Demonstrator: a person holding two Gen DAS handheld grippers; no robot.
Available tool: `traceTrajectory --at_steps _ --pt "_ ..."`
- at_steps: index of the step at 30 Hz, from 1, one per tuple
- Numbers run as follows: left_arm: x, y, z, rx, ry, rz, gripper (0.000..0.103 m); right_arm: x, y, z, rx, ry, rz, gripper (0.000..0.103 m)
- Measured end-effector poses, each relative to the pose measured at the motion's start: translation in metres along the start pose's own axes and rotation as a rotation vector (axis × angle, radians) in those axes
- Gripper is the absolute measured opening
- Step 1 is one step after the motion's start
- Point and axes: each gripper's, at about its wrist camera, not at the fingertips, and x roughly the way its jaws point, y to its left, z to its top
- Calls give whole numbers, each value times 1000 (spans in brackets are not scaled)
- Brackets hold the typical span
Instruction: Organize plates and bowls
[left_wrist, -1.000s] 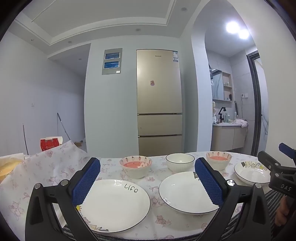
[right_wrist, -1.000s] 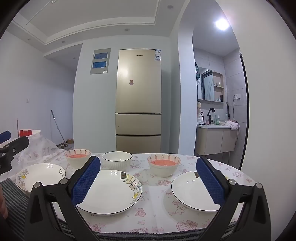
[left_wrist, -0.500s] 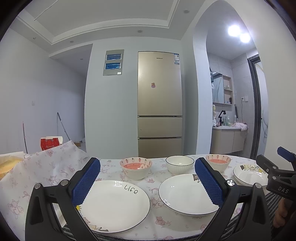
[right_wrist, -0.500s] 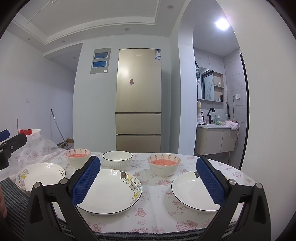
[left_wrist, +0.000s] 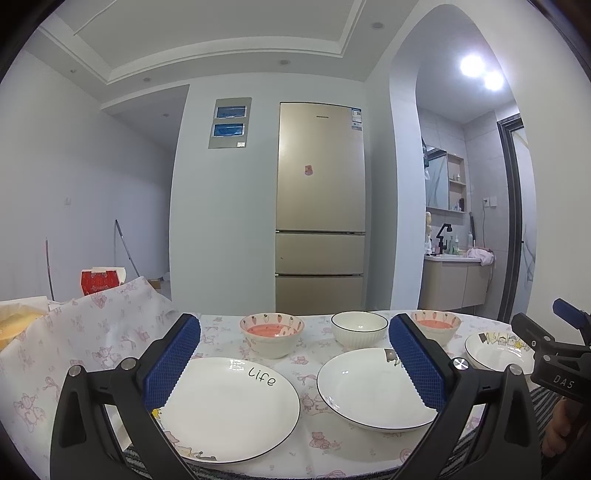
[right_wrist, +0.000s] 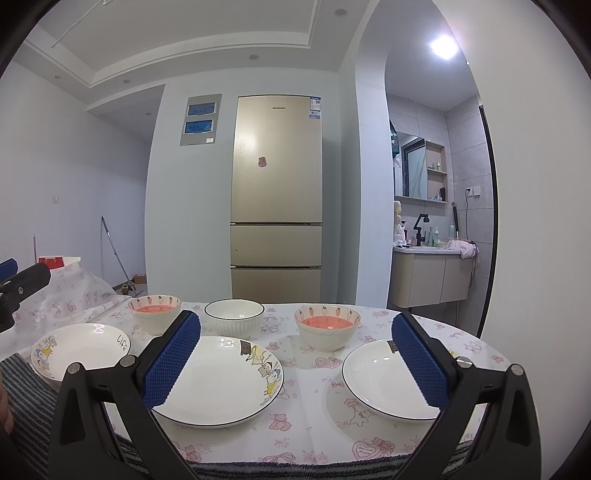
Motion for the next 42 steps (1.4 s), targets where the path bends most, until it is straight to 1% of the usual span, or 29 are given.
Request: traceTrajectory --at_steps 34,42 --pt "1 3 1 -2 3 -1 103 0 -1 0 2 0 0 103" --pt "-4 4 3 -6 -22 -1 103 0 -1 0 4 -1 0 103"
